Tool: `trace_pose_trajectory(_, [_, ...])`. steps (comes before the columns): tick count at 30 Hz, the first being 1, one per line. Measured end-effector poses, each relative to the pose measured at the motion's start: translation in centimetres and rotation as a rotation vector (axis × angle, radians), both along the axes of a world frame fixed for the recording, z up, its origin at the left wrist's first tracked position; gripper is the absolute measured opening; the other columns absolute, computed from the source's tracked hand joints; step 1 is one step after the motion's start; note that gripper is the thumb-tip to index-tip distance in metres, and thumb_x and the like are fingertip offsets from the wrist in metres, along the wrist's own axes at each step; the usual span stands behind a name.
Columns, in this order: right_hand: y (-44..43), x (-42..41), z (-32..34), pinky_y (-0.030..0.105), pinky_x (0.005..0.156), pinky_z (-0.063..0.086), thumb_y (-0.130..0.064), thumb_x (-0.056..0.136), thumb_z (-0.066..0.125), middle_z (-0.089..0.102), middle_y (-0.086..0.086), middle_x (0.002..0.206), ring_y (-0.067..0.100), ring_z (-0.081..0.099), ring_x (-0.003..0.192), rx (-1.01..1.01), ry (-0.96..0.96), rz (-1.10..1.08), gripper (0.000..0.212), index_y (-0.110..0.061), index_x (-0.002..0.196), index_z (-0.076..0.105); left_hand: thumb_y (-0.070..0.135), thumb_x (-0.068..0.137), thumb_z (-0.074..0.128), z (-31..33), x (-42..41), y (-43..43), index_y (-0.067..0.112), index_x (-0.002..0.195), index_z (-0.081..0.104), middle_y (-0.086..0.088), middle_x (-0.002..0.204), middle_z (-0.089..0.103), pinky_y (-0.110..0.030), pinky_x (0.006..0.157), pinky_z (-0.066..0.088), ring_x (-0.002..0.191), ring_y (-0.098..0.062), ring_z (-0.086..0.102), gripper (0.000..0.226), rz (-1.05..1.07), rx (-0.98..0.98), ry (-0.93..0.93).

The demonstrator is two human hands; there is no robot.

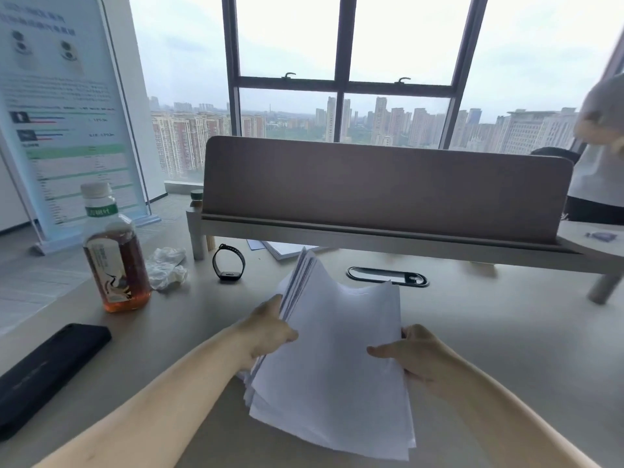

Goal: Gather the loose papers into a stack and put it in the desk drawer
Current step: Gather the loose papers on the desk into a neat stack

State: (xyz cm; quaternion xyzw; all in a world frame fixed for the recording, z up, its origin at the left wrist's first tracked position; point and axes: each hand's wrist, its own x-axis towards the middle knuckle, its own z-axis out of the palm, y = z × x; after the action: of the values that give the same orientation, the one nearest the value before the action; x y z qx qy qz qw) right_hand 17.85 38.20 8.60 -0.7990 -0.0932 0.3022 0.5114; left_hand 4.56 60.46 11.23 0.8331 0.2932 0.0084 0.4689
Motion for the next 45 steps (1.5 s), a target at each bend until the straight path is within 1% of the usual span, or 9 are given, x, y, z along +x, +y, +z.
trace_pose_trajectory(3, [0.7,0.1,-0.6,0.045,0.099,0.060,-0.015,0.071,0.088,0.084,0.014,0.098,0.034,0.080,0.099,0.073,0.014,0.015,0.028,0.001,0.094,0.081,0.006,0.091,0.069,1.0,0.7,2.7,0.019,0.115,0.054,-0.009,0.101,0.063,-0.028,0.069,0.046,0.095,-0.027,0.056,0.031,0.053,0.075,-0.119])
trace_pose_trajectory(7, [1.4,-0.1,-1.4,0.033,0.065,0.045,-0.026,0.074,0.088,0.049,0.001,0.048,0.019,0.047,0.046,0.158,0.040,-0.097,0.038,-0.014,0.062,0.054,0.012,0.084,0.070,1.0,1.8,5.8,0.012,0.115,0.059,-0.005,0.098,0.058,-0.030,0.063,0.040,0.083,-0.022,0.054,0.034,0.008,0.253,0.052])
trace_pose_trajectory(12, [2.4,-0.5,0.5,0.056,0.094,0.061,-0.024,0.076,0.088,0.082,0.023,0.099,0.043,0.078,0.099,0.199,0.151,-0.114,0.042,0.005,0.105,0.078,0.026,0.066,0.076,-0.5,3.5,6.2,0.024,0.093,0.058,-0.005,0.105,0.062,-0.031,0.078,0.047,0.089,-0.025,0.057,0.033,0.079,0.256,0.151])
trace_pose_trajectory(15, [2.9,-0.7,1.2,0.062,0.093,0.058,-0.020,0.078,0.087,0.079,0.026,0.111,0.047,0.075,0.107,0.178,0.172,-0.130,0.046,0.007,0.113,0.074,0.031,0.075,0.087,0.0,4.3,6.0,0.004,0.118,0.066,-0.020,0.127,0.067,-0.034,0.085,0.052,0.112,-0.036,0.068,0.055,0.126,0.159,0.174])
trace_pose_trajectory(22, [2.1,0.0,0.1,0.031,0.062,0.047,-0.038,0.057,0.092,0.069,0.015,0.077,0.026,0.060,0.062,0.060,0.157,-0.086,0.054,-0.002,0.093,0.073,0.035,0.054,0.092,-0.1,2.8,4.6,0.008,0.116,0.071,-0.016,0.108,0.078,-0.050,0.090,0.063,0.096,-0.034,0.078,0.071,-0.029,-0.104,0.190])
trace_pose_trajectory(26, [0.5,-1.1,-0.3,0.015,0.045,0.050,-0.017,0.080,0.084,0.074,0.009,0.078,0.011,0.067,0.046,0.035,0.074,-0.054,0.023,-0.005,0.098,0.077,0.007,0.090,0.073,0.1,0.9,1.5,0.028,0.110,0.064,0.000,0.107,0.074,-0.034,0.085,0.061,0.099,-0.019,0.072,0.030,-0.141,-0.148,0.024])
trace_pose_trajectory(32, [-1.1,-2.0,2.2,0.056,0.096,0.059,-0.016,0.078,0.080,0.079,0.014,0.108,0.037,0.076,0.101,0.327,-0.200,-0.257,0.045,-0.013,0.120,0.064,0.004,0.095,0.062,1.8,-1.0,-2.9,0.035,0.100,0.060,0.009,0.087,0.067,-0.015,0.060,0.042,0.072,-0.005,0.057,0.032,-0.069,-0.031,-0.561])
trace_pose_trajectory(38, [-3.5,-3.6,8.8,0.019,0.076,0.057,-0.018,0.087,0.079,0.079,-0.007,0.100,0.002,0.074,0.089,0.529,-0.642,-0.232,0.028,-0.027,0.111,0.068,0.028,0.092,0.061,4.6,-1.4,-5.8,0.020,0.117,0.060,0.016,0.093,0.072,-0.023,0.082,0.048,0.086,-0.007,0.067,0.027,-0.013,-0.016,-0.884])
trace_pose_trajectory(45, [-5.2,-5.4,7.7,0.026,0.077,0.061,-0.017,0.086,0.081,0.081,-0.008,0.103,0.009,0.078,0.092,0.621,-0.598,-0.259,0.033,-0.021,0.115,0.067,0.027,0.093,0.071,3.6,-1.7,-7.2,0.028,0.119,0.060,0.006,0.114,0.078,-0.052,0.097,0.058,0.108,-0.015,0.075,0.028,0.043,-0.150,-0.931])
